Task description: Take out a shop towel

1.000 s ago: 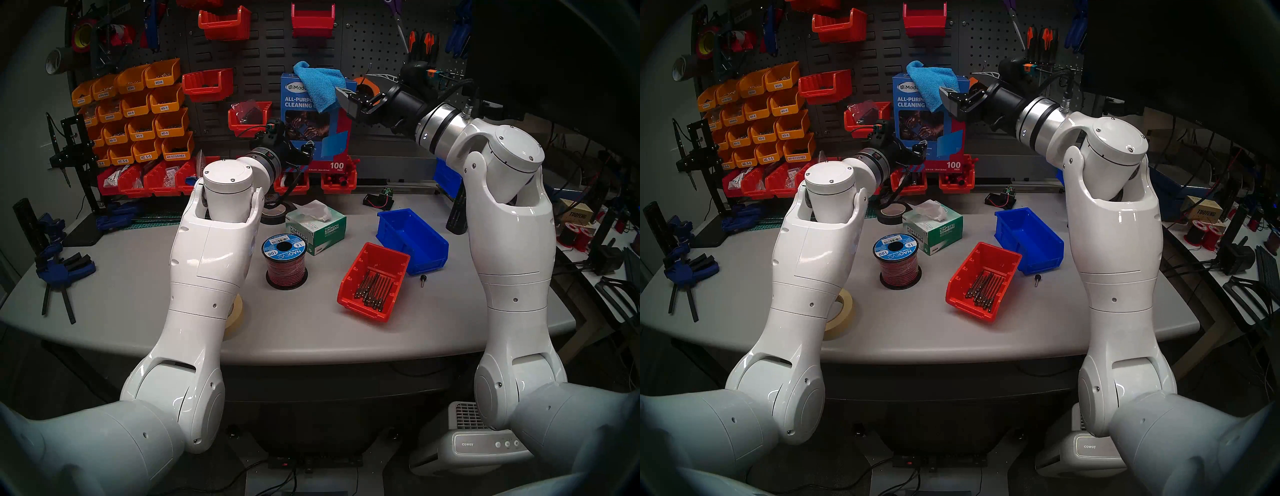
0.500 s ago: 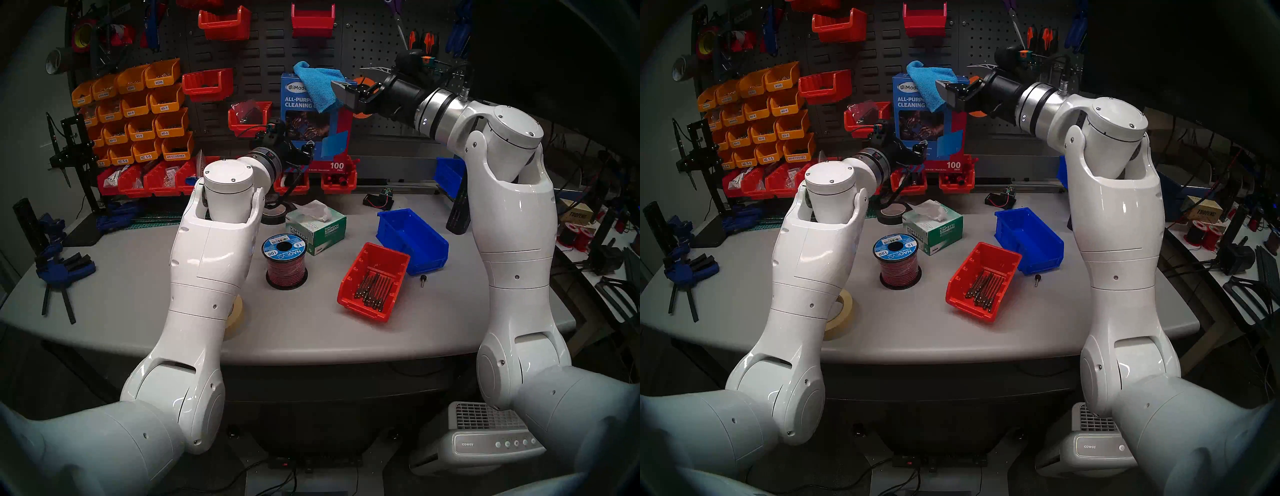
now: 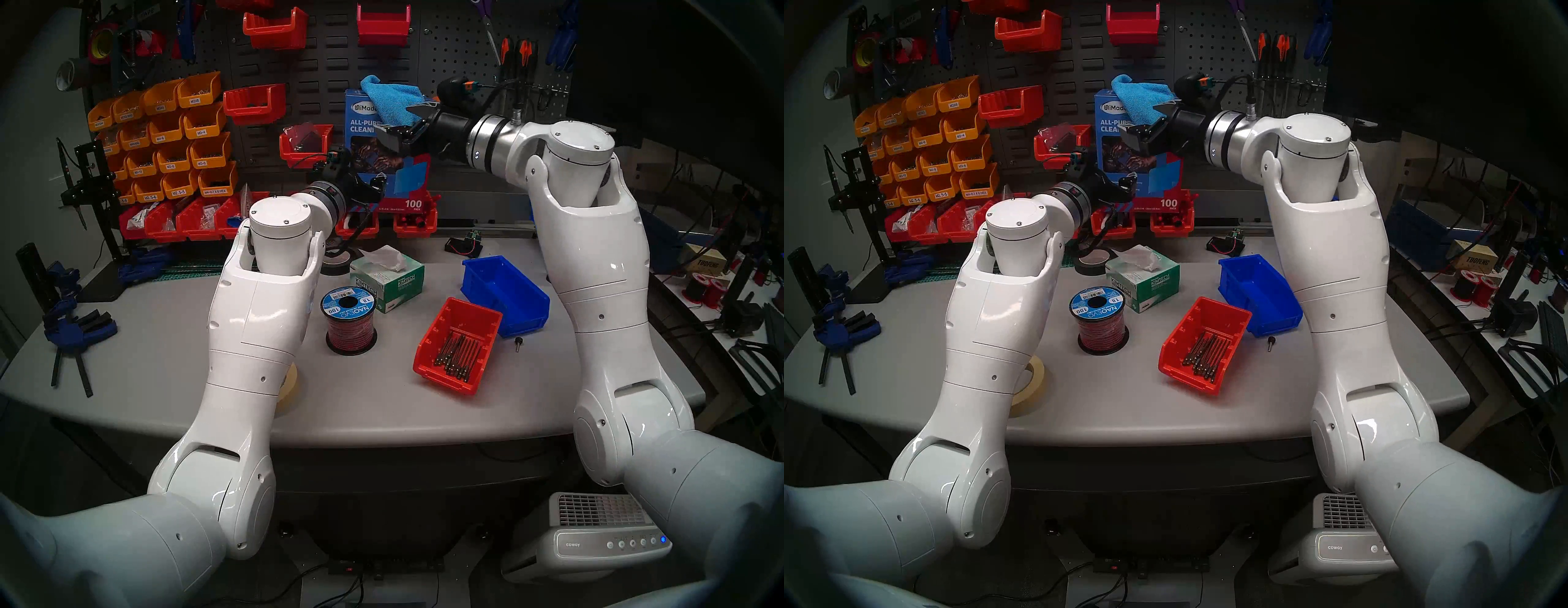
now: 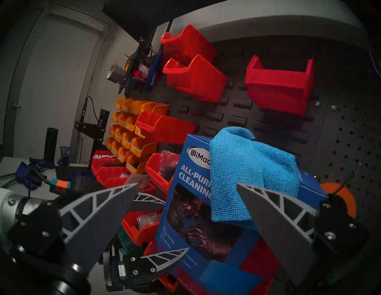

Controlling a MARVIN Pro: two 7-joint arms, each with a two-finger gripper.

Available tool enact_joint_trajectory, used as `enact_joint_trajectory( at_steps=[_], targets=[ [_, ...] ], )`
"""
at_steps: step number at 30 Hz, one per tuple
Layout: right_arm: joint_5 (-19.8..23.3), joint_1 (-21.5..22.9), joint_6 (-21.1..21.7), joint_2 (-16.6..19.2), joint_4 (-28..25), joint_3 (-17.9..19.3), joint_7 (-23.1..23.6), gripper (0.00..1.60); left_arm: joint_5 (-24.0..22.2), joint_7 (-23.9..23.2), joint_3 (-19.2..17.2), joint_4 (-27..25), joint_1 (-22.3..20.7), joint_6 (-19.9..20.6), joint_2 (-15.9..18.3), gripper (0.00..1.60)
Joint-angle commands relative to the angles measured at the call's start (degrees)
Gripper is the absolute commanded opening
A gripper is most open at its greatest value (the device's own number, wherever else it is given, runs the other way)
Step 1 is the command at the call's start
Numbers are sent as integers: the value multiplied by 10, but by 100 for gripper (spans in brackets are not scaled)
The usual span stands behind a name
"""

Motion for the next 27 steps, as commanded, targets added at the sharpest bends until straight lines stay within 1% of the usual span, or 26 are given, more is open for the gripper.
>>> enact_joint_trajectory(
  at_steps=[1, 3, 4, 5, 6, 7, 8, 10, 12, 14, 15, 20, 21, 22, 23, 24, 25, 27],
  targets=[
    [-20, 58, -13, -15, 14, 2, -2, 160, -1, 1, -2, -29, -18, -4, -2, 160],
    [-30, 69, -15, -17, 27, -1, 0, 160, -1, 1, -3, -33, -16, -3, -1, 160],
    [-33, 82, -14, -15, 37, -5, 3, 160, -1, 1, -4, -34, -16, -2, -1, 160],
    [-36, 66, -19, -19, 27, 1, 1, 160, -1, 1, -4, -35, -15, -2, -1, 160],
    [-36, 66, -19, -19, 27, 1, 1, 160, -1, 1, -4, -35, -15, -2, -1, 160],
    [-38, 85, -16, -18, 42, -4, 5, 160, -1, 1, -4, -36, -15, -2, 0, 160],
    [-44, 92, -18, -19, 47, -4, 7, 160, -1, 1, -4, -38, -14, -1, 0, 160],
    [-49, 90, -21, -21, 46, -1, 8, 160, -1, 1, -4, -40, -13, 0, 0, 160],
    [-56, 101, -23, -21, 56, -3, 12, 160, -1, 1, -4, -42, -12, 1, 0, 160],
    [-61, 102, -26, -22, 59, -2, 15, 160, -1, 1, -4, -44, -11, 1, 0, 160],
    [-64, 114, -26, -22, 70, -4, 20, 160, -1, 1, -4, -45, -10, 2, 0, 160],
    [-75, 122, -33, -27, 85, -2, 30, 160, -1, 0, -4, -49, -9, 4, 0, 160],
    [-78, 131, -34, -27, 96, -4, 35, 137, -1, 0, -4, -50, -8, 4, -1, 160],
    [-82, 132, -39, -29, 102, -2, 40, 37, -1, 0, -3, -51, -8, 6, -1, 160],
    [-82, 132, -39, -29, 102, -2, 40, 37, -1, 0, -3, -51, -8, 6, -1, 160],
    [-84, 138, -41, -30, 111, -3, 44, 15, -1, 0, -3, -51, -7, 6, -1, 160],
    [-86, 144, -42, -30, 119, -3, 48, 0, -1, 0, -3, -52, -7, 7, -1, 160],
    [-90, 155, -45, -31, 134, -4, 55, 0, -1, 0, -3, -52, -6, 8, -1, 160]
  ],
)
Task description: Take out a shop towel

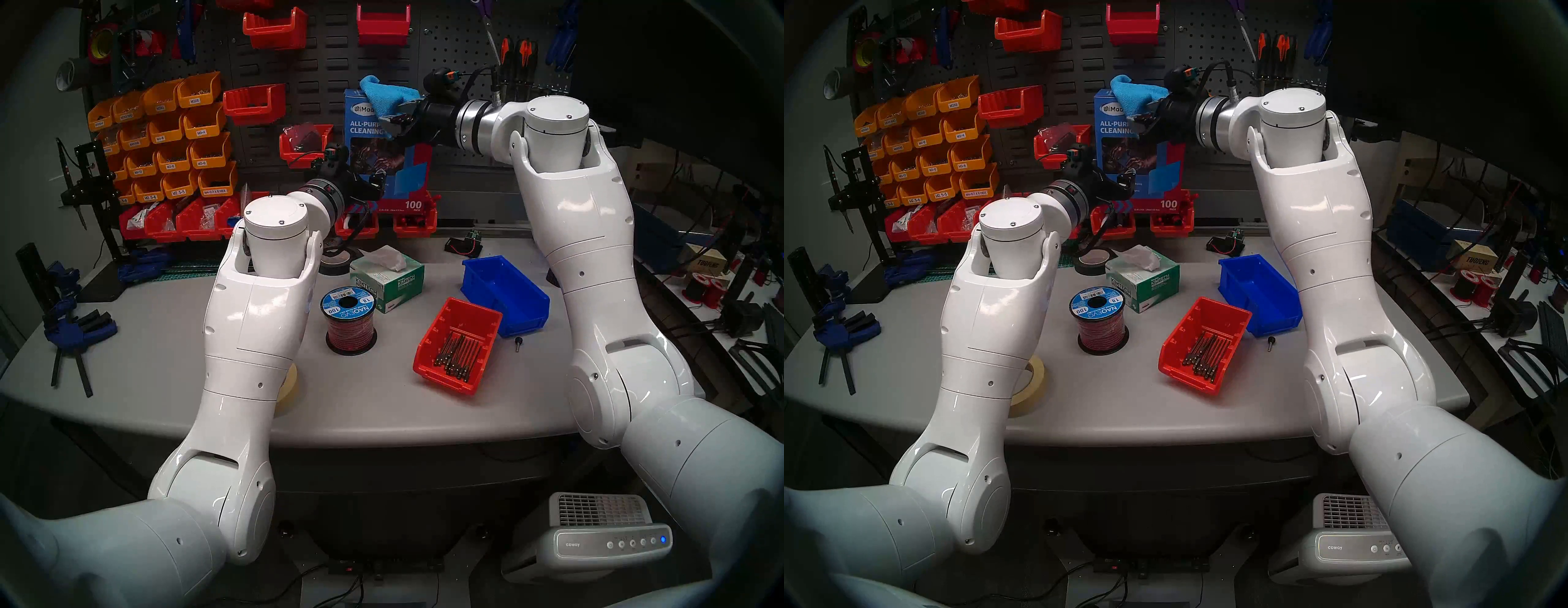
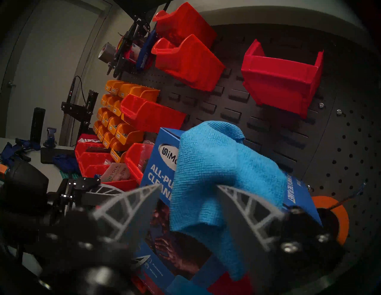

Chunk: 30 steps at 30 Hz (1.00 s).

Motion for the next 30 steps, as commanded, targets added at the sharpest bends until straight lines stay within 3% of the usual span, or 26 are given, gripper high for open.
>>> enact_joint_trajectory(
  at_steps=[1, 11, 28, 29, 30],
  targets=[
    [-12, 63, -19, -9, 20, 3, 16, 0, 2, 1, 1, -22, -18, -1, -1, 160],
    [-33, 99, -38, -14, 62, 9, 43, 0, 2, 1, 2, -21, -18, 2, -3, 160],
    [-63, 158, -47, -41, 62, 29, 39, 0, 0, 1, 4, -20, -17, 3, -6, 160],
    [-63, 146, -49, -45, 47, 35, 36, 0, 0, 1, 4, -21, -17, 3, -7, 160],
    [-65, 163, -47, -46, 56, 32, 39, 0, 0, 1, 4, -21, -17, 3, -7, 160]
  ],
)
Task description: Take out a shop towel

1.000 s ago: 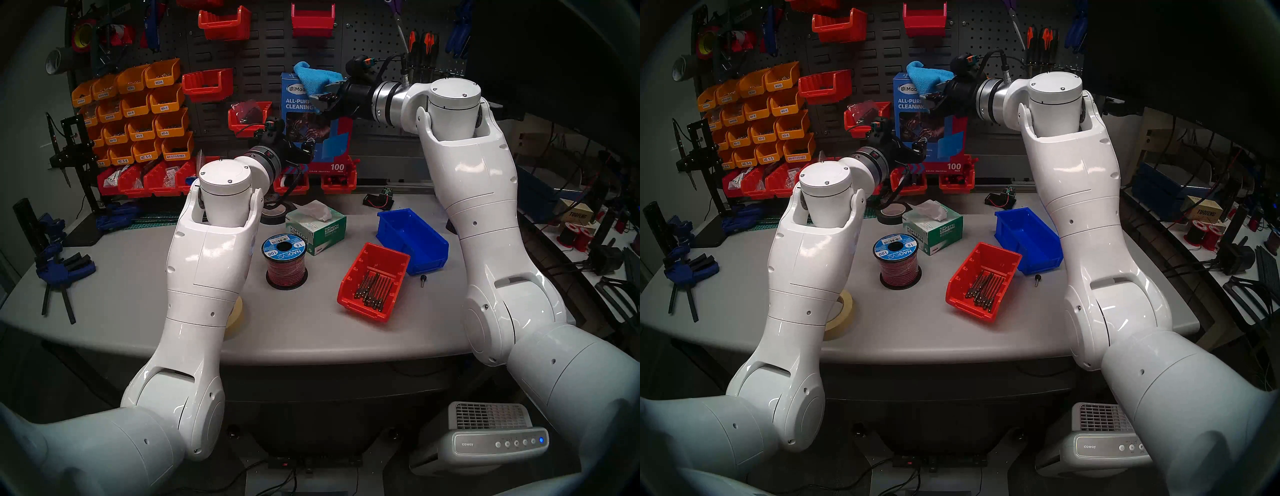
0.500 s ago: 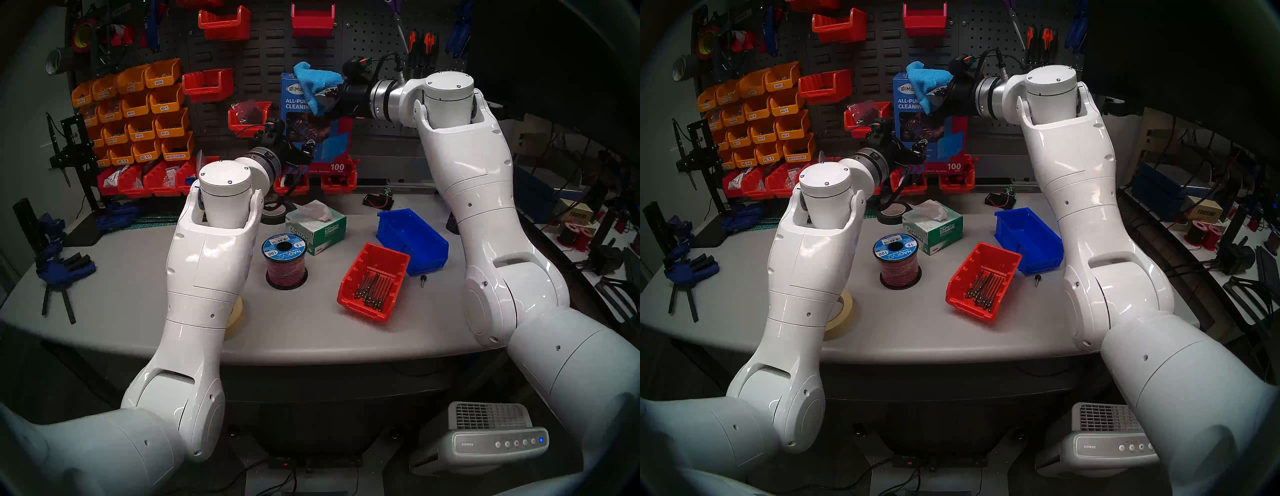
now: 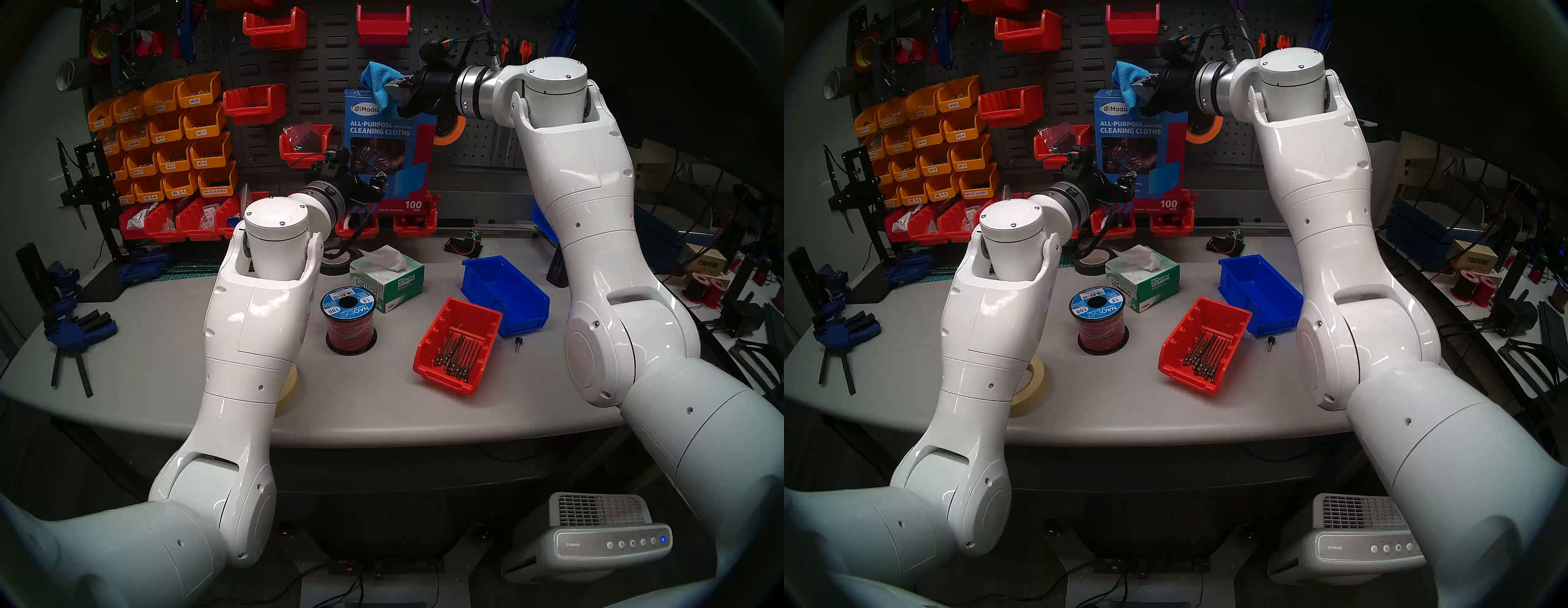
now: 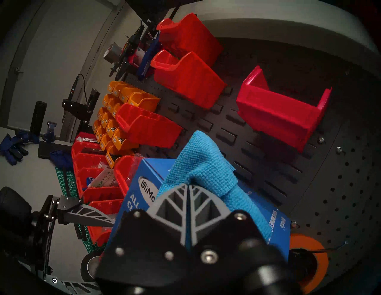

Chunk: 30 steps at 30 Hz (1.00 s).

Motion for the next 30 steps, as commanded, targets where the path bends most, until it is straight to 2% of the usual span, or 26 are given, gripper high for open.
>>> enact_joint_trajectory(
  at_steps=[1, 13, 30],
  targets=[
    [-4, 57, -9, -20, -31, 17, -10, 0, 0, 0, 3, -19, -20, -4, -5, 160],
    [-15, 111, -8, -42, -43, 27, -4, 0, -1, 4, 8, -24, -22, -3, -7, 160],
    [-35, 154, -12, -57, -61, 42, 4, 0, -1, 11, 18, -25, -24, 0, -11, 160]
  ],
)
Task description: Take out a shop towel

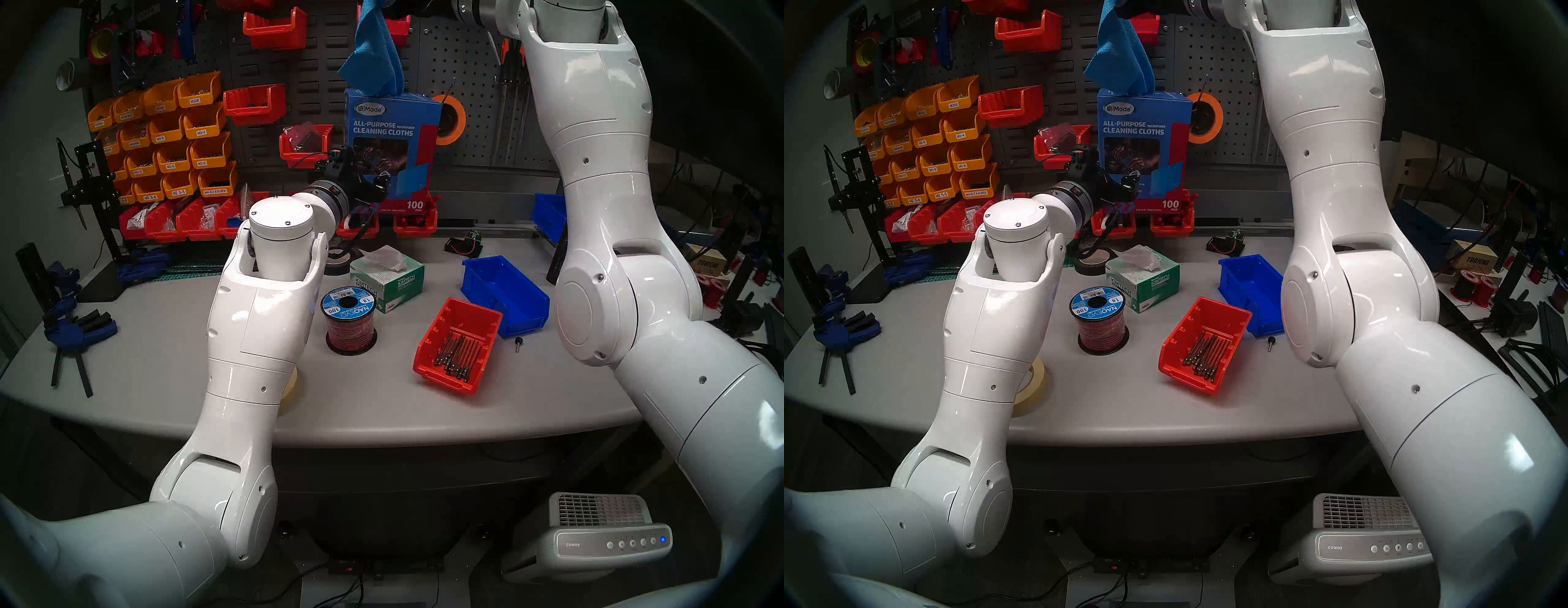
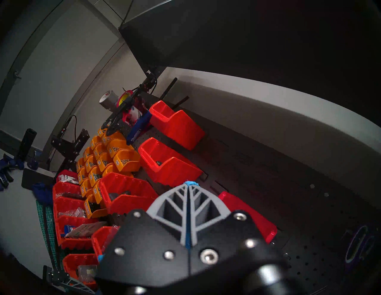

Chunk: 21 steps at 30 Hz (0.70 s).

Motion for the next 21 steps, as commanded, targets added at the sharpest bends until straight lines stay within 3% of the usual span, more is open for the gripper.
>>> enact_joint_trajectory(
  at_steps=[1, 21],
  targets=[
    [-1, 61, -5, -9, -22, 12, 3, 0, -1, -1, 6, -20, -24, -5, -9, 160],
    [-21, 118, -16, -13, 8, 24, 18, 0, -1, 6, 9, -22, -25, 1, -8, 160]
  ],
)
